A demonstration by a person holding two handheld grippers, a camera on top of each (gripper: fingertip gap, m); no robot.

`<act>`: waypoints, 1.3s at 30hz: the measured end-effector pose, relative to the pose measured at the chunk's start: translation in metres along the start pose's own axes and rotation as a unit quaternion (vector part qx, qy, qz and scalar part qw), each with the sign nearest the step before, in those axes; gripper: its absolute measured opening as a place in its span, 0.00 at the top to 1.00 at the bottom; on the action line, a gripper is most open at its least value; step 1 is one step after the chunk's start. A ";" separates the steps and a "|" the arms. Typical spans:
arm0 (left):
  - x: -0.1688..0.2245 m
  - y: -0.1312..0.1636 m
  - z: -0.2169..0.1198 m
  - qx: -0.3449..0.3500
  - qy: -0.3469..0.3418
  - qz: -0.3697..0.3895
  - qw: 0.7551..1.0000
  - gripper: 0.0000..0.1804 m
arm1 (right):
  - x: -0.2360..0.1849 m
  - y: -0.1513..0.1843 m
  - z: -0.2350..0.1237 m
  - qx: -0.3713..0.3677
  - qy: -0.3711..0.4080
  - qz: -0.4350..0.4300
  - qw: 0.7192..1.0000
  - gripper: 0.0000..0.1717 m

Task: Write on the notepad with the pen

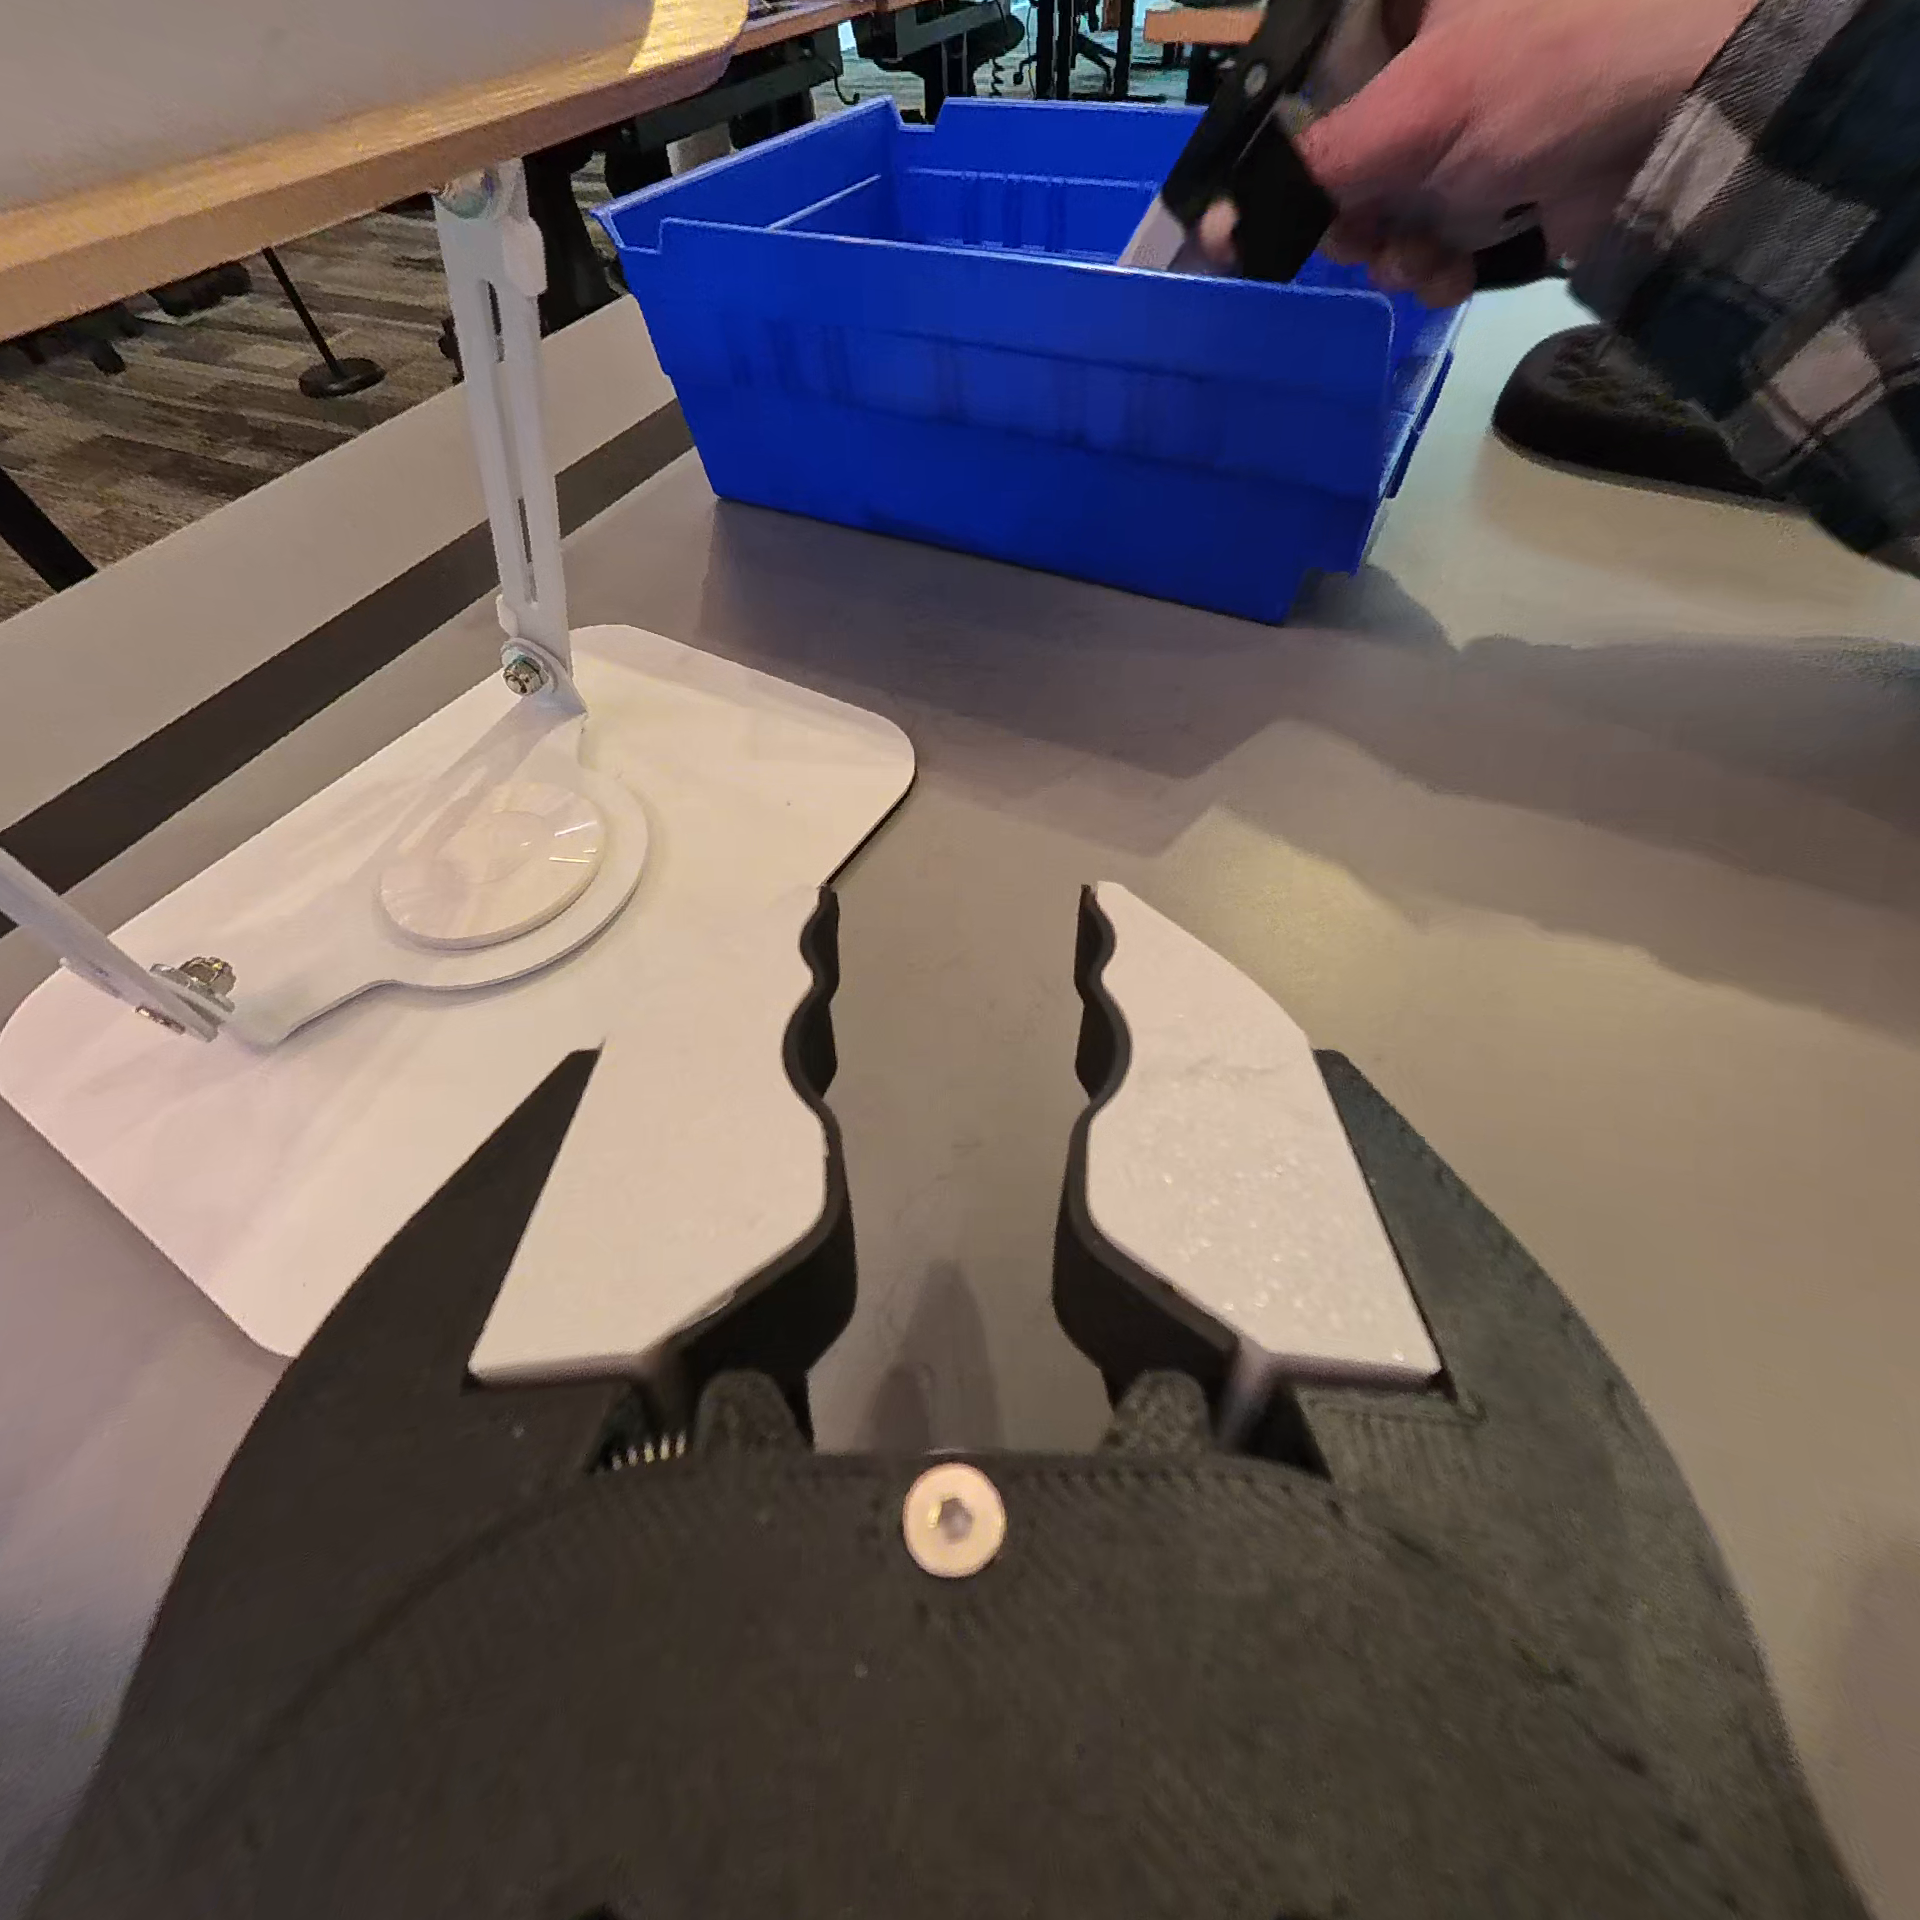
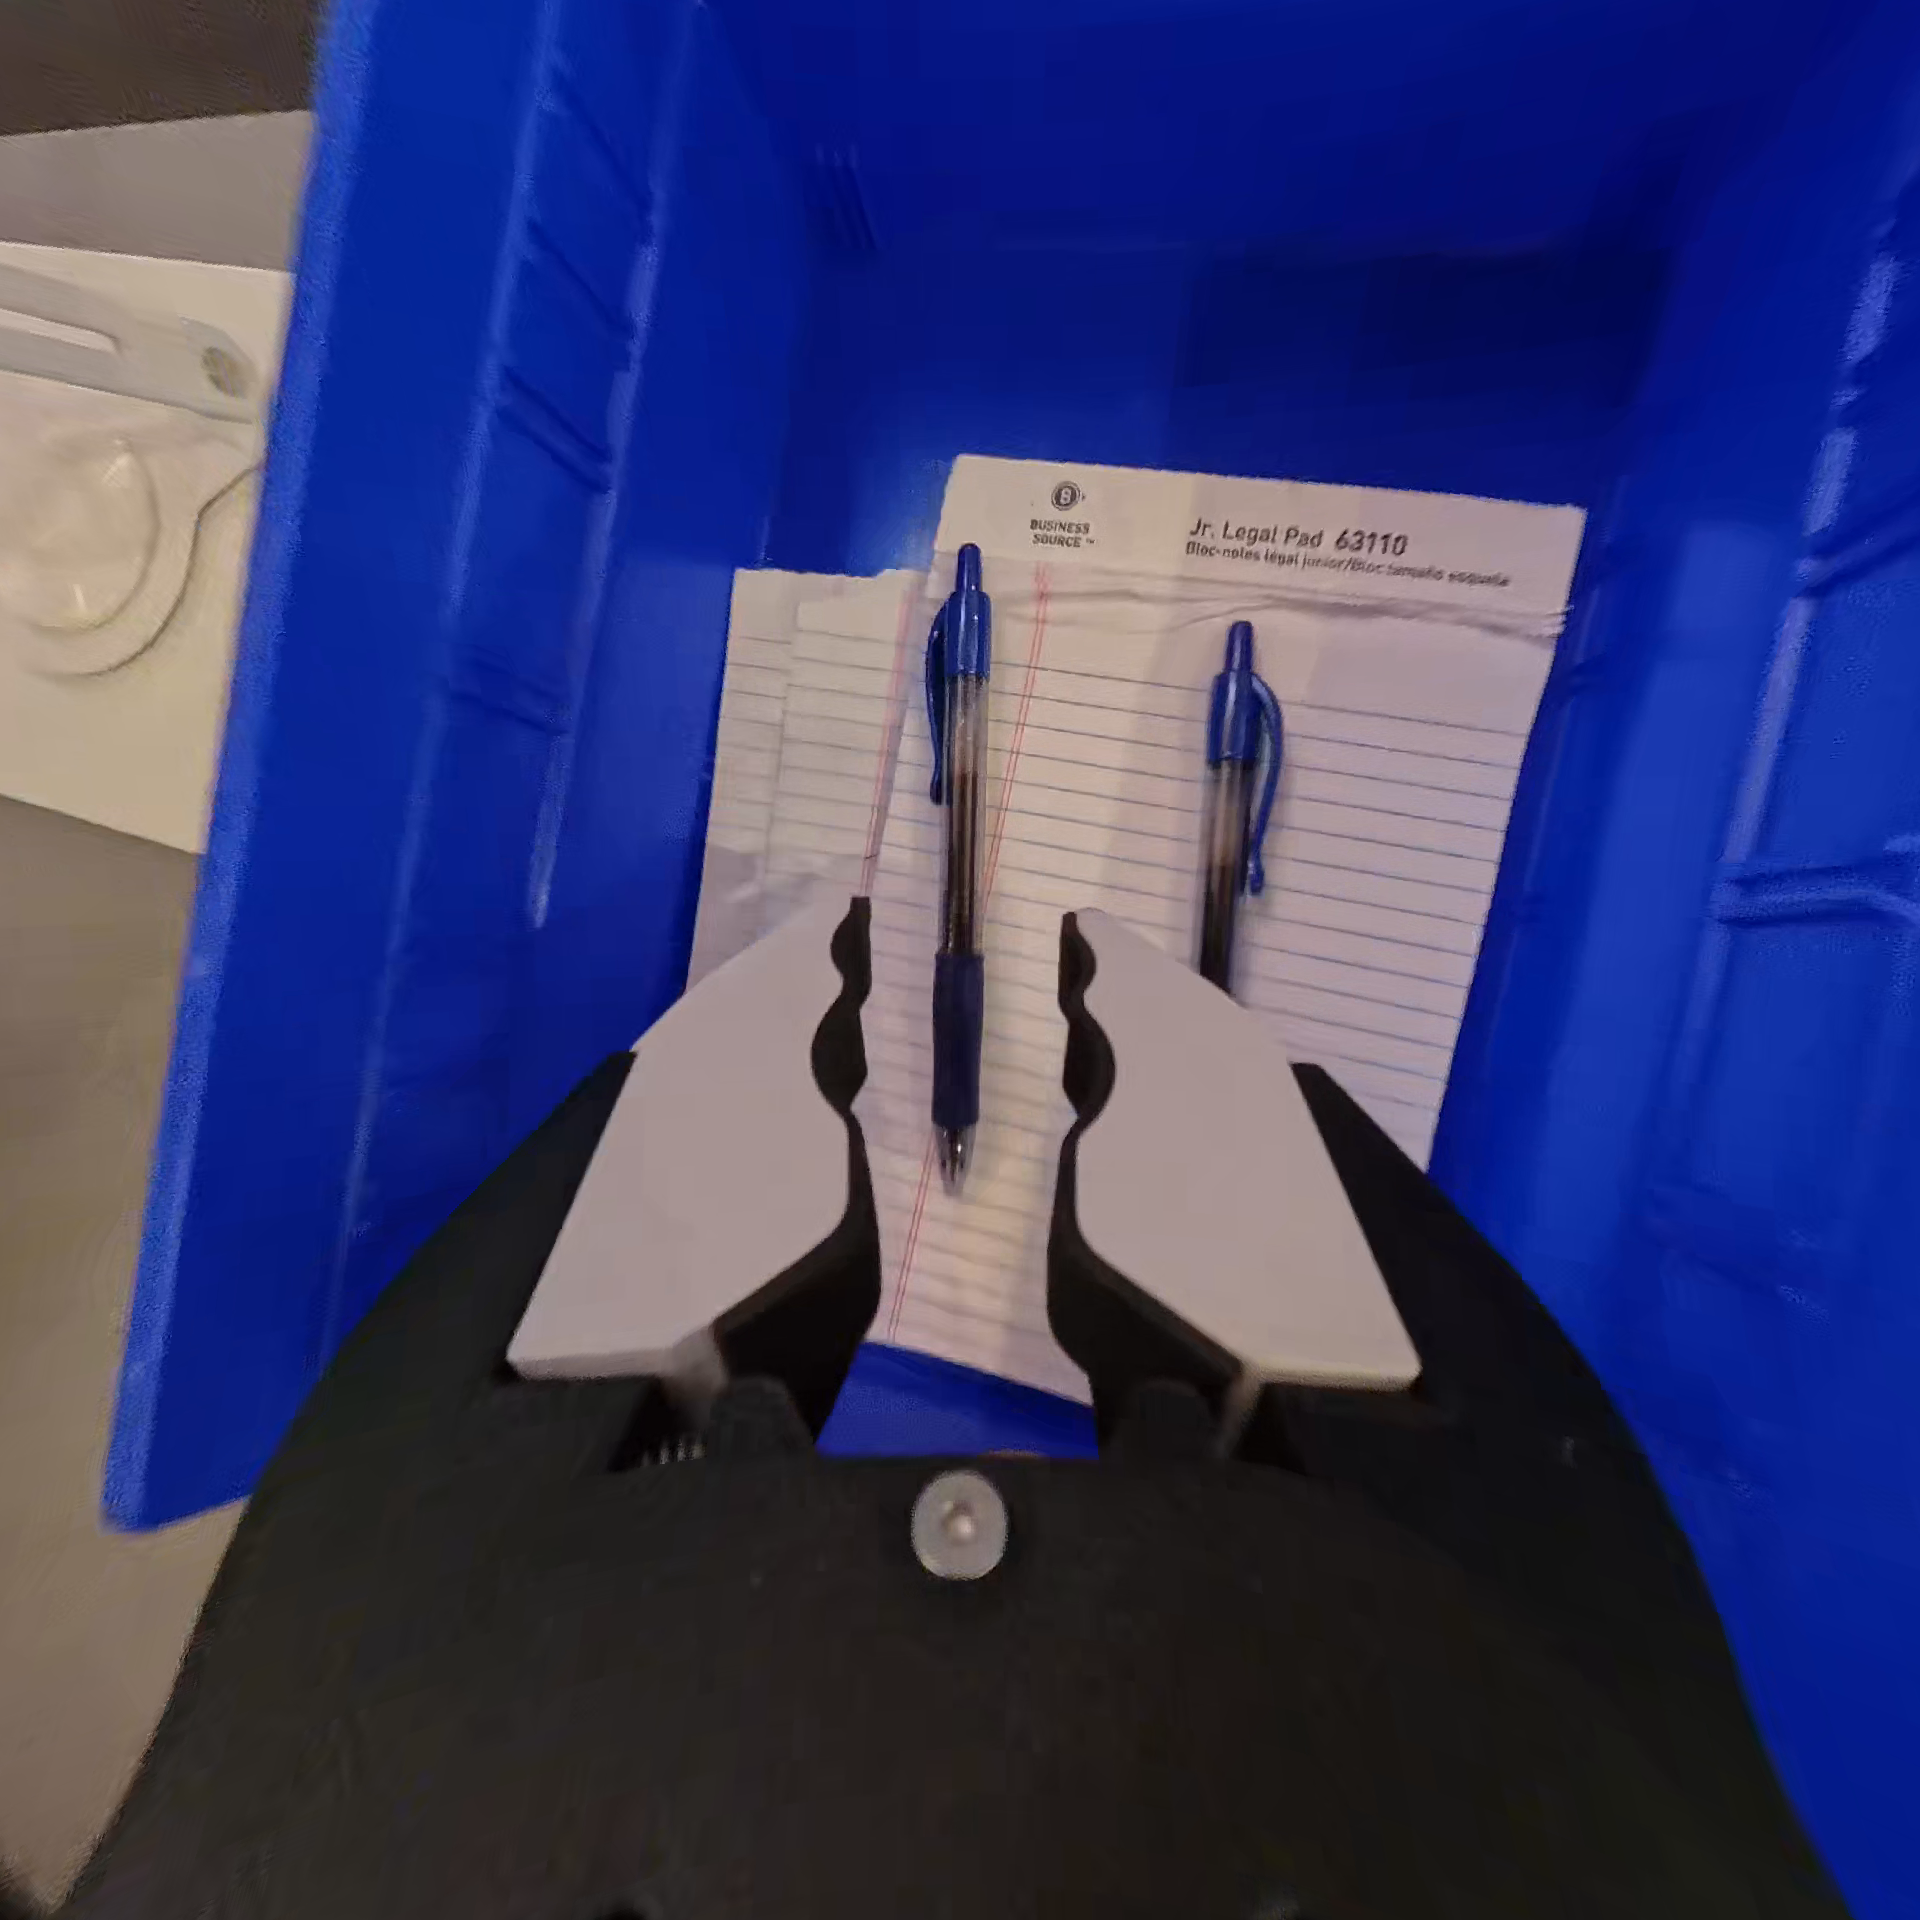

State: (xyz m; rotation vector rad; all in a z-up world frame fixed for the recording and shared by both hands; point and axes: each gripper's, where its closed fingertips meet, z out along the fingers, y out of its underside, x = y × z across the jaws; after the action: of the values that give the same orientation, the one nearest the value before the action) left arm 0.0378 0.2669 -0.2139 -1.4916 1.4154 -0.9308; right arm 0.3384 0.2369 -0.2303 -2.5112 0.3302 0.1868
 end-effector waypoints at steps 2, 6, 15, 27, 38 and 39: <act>0.000 0.000 0.001 0.001 0.001 -0.002 1.000 0.76 | -0.005 -0.005 -0.017 0.020 0.006 -0.018 1.000 0.79; 0.002 -0.001 0.002 0.000 0.003 0.001 1.000 0.76 | -0.017 -0.003 -0.043 0.041 0.002 -0.051 0.998 0.85; 0.004 -0.001 -0.002 0.003 0.005 0.007 1.000 0.90 | -0.044 0.005 -0.094 0.118 0.016 -0.136 0.984 1.00; 0.007 0.003 0.000 -0.011 0.006 0.022 1.000 0.99 | -0.127 0.078 -0.075 0.120 -0.046 -0.224 0.966 1.00; 0.019 0.018 -0.024 -0.053 -0.028 0.005 0.998 0.81 | -0.134 0.114 -0.088 0.120 -0.120 -0.197 0.966 0.82; 0.020 0.023 -0.027 -0.066 -0.036 0.003 0.997 0.76 | -0.146 0.119 -0.086 0.115 -0.139 -0.209 0.961 0.79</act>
State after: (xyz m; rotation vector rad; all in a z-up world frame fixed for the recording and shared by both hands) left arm 0.0062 0.2447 -0.2261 -1.6013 1.4515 -0.7848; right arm 0.1706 0.1210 -0.1953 -2.2238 -0.2774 0.3061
